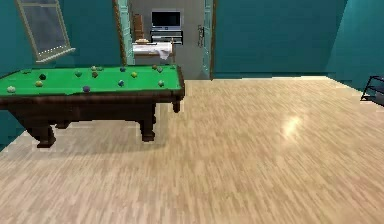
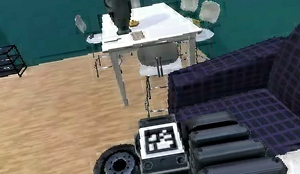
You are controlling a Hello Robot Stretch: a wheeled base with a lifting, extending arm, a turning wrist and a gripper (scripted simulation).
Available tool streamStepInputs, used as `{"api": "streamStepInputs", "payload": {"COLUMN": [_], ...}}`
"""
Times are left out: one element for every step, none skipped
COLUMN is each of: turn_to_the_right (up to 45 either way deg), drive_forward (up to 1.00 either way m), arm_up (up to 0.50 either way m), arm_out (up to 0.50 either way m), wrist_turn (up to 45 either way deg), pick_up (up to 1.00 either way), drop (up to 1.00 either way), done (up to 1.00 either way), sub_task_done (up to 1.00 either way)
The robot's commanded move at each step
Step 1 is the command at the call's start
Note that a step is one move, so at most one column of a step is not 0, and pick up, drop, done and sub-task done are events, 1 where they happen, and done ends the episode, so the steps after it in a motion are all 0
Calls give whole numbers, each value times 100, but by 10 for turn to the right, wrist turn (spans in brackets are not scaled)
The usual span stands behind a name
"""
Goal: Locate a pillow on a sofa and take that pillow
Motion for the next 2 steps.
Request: {"api": "streamStepInputs", "payload": {"turn_to_the_right": [-60,0], "drive_forward": [0,30], "arm_up": [0,0], "arm_out": [0,0], "wrist_turn": [0,0], "pick_up": [0,0], "drop": [0,0], "done": [0,0], "sub_task_done": [0,0]}}
